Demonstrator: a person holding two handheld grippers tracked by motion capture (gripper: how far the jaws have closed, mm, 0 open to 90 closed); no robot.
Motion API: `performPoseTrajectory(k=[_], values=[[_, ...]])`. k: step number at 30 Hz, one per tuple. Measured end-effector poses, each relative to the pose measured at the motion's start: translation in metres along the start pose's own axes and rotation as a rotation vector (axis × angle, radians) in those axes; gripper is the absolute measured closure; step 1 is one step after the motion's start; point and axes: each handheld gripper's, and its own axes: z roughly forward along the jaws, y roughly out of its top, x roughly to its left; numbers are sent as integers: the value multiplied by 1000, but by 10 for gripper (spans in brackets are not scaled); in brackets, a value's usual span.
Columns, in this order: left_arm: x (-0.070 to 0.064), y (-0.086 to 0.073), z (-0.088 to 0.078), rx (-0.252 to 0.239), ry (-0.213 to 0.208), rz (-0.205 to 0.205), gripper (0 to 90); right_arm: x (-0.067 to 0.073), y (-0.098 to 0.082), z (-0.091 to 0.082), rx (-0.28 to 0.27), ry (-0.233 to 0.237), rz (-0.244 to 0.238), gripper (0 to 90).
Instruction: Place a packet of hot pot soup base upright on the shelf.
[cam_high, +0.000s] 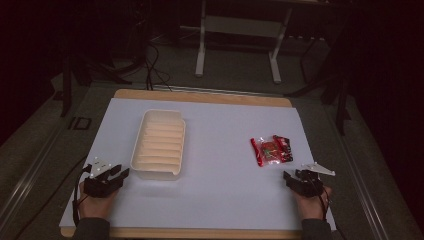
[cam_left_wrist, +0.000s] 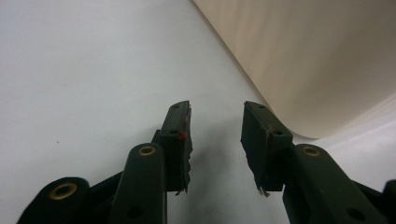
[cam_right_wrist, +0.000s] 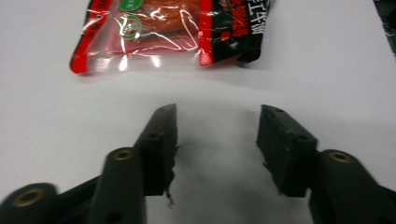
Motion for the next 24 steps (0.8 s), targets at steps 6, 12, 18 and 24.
performPoseTrajectory(k=[6, 12, 18, 24], values=[[2, 0, 1, 9, 0, -13, 603, 2, 0, -1, 3, 19, -7, 520], [1, 0, 1, 13, 2, -13, 581, 3, 2, 0, 1, 26, 8, 516], [1, 0, 2, 20, 2, -12, 573, 1, 6, -1, -2, 28, 20, 511], [0, 0, 2, 20, 3, -7, 565, -2, 12, -2, -14, 41, 30, 498]])
